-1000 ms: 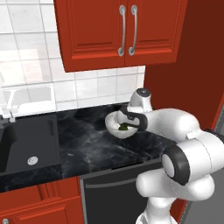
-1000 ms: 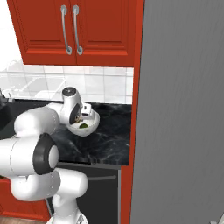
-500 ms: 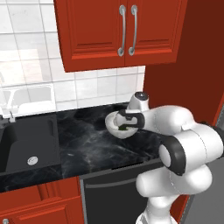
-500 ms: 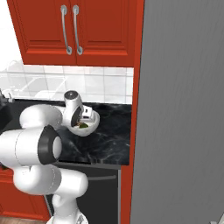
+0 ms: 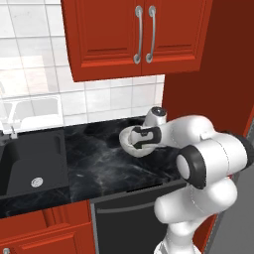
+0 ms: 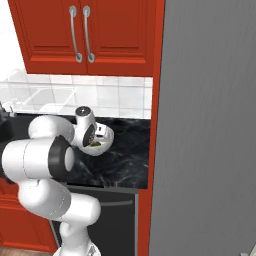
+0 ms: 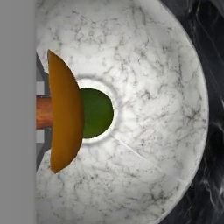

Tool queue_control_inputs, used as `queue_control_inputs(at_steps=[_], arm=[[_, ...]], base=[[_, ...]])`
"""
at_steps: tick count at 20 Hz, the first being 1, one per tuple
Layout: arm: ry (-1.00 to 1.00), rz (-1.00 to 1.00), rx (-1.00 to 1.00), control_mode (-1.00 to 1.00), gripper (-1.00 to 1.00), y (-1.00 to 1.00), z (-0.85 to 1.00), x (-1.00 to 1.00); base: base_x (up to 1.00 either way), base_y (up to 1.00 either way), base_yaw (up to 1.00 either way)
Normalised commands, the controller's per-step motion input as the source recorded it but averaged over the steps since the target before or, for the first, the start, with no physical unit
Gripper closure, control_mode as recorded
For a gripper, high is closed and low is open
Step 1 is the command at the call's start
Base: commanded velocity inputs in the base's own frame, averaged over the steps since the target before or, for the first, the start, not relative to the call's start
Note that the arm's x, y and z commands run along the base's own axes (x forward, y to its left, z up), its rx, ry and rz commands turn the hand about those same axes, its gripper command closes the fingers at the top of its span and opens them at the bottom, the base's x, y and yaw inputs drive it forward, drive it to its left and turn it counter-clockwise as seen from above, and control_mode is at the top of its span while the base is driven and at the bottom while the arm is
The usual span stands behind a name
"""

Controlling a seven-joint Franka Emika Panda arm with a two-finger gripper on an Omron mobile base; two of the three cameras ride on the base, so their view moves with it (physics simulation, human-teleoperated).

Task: Take the fish, mushroom, and lime from the freezer and place them in the bowl on the counter.

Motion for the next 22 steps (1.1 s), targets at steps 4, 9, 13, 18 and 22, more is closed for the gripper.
queue_control_inputs(at_steps=[4,9,13,18,22], arm=[[0.00,0.00,0.00,-1.00,1.00,0.03,-0.01,0.17],[0.00,0.00,0.00,-1.00,-1.00,0.08,0.00,0.18],[0.00,0.00,0.00,-1.00,-1.00,0.05,0.00,0.19],[0.00,0.00,0.00,-1.00,-1.00,0.00,-0.01,0.02],[0.00,0.00,0.00,-1.00,-1.00,0.00,-0.02,0.00]], base=[[0.00,0.00,0.00],[0.00,0.00,0.00],[0.00,0.00,0.00],[0.00,0.00,0.00],[0.00,0.00,0.00]])
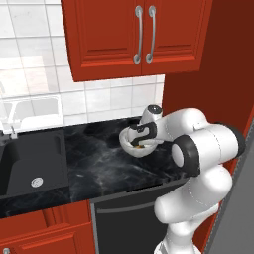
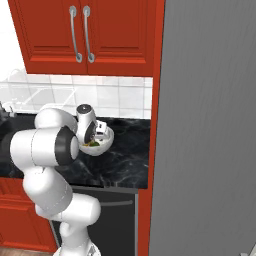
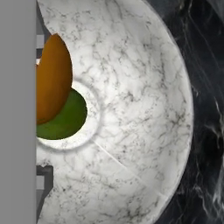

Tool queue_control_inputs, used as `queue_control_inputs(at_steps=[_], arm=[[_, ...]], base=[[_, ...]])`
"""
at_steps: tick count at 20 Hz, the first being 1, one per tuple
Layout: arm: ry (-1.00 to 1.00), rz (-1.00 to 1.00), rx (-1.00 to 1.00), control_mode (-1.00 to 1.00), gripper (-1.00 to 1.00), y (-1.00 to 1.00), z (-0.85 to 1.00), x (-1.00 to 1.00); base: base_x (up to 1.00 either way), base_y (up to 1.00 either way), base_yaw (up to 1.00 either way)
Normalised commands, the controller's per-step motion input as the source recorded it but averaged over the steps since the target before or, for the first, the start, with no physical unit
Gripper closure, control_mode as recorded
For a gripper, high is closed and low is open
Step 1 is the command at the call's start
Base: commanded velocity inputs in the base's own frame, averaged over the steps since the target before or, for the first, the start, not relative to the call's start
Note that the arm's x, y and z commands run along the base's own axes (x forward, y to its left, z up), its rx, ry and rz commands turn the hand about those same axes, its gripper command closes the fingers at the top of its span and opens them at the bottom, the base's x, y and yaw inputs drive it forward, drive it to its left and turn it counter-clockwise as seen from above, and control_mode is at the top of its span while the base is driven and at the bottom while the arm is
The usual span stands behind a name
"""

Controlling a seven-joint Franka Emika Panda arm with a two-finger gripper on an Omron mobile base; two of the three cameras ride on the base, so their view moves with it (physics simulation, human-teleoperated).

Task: Take the fish, mushroom, and lime from the freezer and place them in the bowl on the counter.

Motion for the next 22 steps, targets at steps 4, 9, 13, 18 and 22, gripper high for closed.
queue_control_inputs(at_steps=[4,9,13,18,22], arm=[[-0.01,0.00,0.00,-1.00,-1.00,0.00,0.03,-0.14],[-0.09,0.00,0.00,-1.00,-1.00,0.00,0.34,-0.51],[-0.09,0.00,0.00,-1.00,-1.00,0.00,0.40,-0.49],[-0.06,0.00,0.00,-1.00,-1.00,0.00,0.49,-0.44],[-0.05,-0.02,0.00,-1.00,-1.00,0.00,0.56,-0.52]], base=[[0.00,0.00,0.00],[0.00,0.00,0.00],[0.00,0.00,0.00],[0.00,0.00,0.00],[0.00,0.00,0.00]])
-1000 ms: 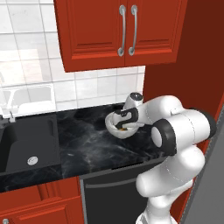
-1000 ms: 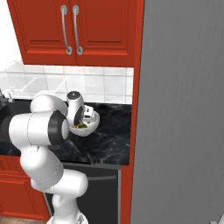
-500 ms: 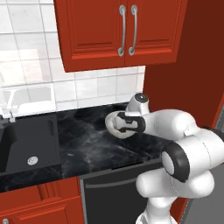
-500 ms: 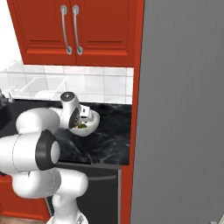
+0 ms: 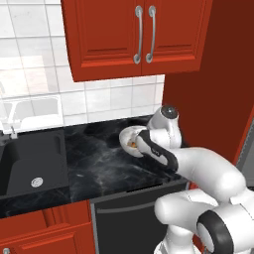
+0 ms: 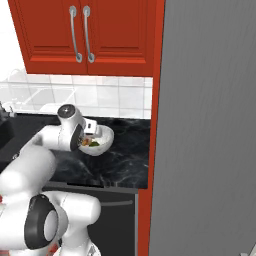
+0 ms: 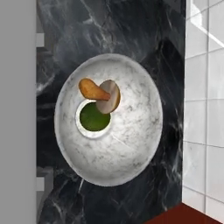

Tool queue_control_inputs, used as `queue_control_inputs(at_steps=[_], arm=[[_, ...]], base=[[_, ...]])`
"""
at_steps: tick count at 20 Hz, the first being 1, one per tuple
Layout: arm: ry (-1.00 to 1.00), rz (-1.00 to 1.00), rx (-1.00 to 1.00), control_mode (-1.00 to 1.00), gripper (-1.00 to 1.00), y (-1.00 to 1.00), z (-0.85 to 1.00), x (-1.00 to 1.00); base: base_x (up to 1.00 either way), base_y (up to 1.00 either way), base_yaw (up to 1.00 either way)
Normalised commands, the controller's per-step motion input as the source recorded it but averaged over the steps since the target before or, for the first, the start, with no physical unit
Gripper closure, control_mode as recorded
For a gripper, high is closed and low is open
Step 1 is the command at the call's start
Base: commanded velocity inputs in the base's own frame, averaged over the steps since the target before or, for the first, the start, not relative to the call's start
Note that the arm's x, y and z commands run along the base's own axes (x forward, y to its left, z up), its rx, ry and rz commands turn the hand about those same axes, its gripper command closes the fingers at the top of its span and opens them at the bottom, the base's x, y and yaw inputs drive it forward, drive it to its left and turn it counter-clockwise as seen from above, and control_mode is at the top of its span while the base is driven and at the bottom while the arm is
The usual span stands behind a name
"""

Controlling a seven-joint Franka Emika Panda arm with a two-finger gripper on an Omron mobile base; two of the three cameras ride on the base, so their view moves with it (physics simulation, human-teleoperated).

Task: Take the fish, mushroom, and lime from the freezer and place them in the bowl on the counter.

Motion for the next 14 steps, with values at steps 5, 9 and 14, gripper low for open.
queue_control_inputs(at_steps=[5,9,14], arm=[[0.01,-0.06,0.00,-1.00,-1.00,0.00,0.61,-0.56],[0.03,-0.07,0.00,-1.00,-1.00,0.00,0.53,-0.66],[0.00,-0.04,0.00,-1.00,-1.00,-0.01,0.27,-0.66]], base=[[0.00,0.00,0.00],[0.00,0.00,0.00],[0.00,0.00,0.00]])
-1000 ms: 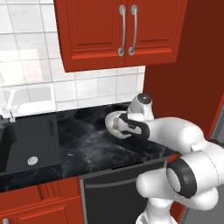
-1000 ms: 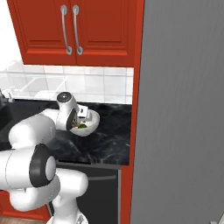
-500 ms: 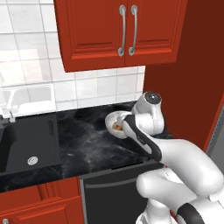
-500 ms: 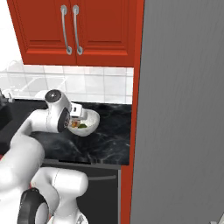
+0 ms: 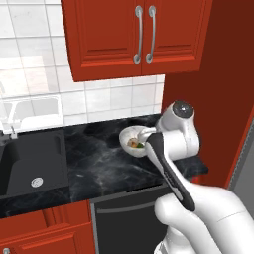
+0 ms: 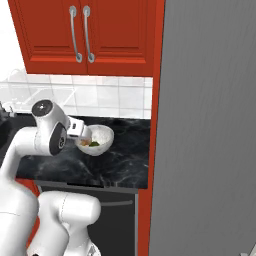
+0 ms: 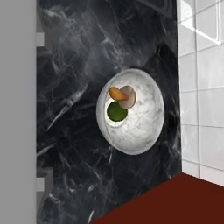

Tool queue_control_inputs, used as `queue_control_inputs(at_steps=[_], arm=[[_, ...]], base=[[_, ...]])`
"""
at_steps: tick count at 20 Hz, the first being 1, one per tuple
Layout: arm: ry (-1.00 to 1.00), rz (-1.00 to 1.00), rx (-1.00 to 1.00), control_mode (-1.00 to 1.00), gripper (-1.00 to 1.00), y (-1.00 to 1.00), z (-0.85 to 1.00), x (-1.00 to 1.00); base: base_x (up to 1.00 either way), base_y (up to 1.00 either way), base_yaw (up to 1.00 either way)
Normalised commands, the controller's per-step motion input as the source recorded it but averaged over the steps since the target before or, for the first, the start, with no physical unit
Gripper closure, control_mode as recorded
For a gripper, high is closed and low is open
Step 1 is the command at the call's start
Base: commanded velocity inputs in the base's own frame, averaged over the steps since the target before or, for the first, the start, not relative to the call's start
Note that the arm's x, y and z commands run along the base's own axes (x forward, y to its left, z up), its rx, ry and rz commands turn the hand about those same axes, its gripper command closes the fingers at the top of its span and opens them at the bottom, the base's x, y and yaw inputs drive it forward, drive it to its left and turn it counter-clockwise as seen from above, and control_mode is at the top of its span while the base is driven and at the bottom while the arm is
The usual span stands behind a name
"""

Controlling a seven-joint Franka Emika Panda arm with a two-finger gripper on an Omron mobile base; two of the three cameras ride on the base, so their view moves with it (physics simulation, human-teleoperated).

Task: Take the fish, mushroom, and lime from the freezer and place them in the bowl on the counter.

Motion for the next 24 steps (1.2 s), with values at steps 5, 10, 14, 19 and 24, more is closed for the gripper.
queue_control_inputs(at_steps=[5,10,14,19,24], arm=[[0.00,-0.01,0.00,-1.00,-1.00,0.00,0.27,-0.57],[0.00,0.00,0.00,-1.00,-1.00,-0.09,0.29,-0.41],[0.00,0.00,0.00,-1.00,-1.00,-0.03,0.38,-0.41],[0.00,0.00,0.00,-1.00,-1.00,-0.04,0.46,-0.42],[-0.05,0.00,0.00,-1.00,-1.00,0.00,0.51,-0.41]], base=[[0.00,0.00,0.00],[0.00,0.00,0.00],[0.00,0.00,0.00],[0.00,0.00,0.00],[0.00,0.00,0.00]])
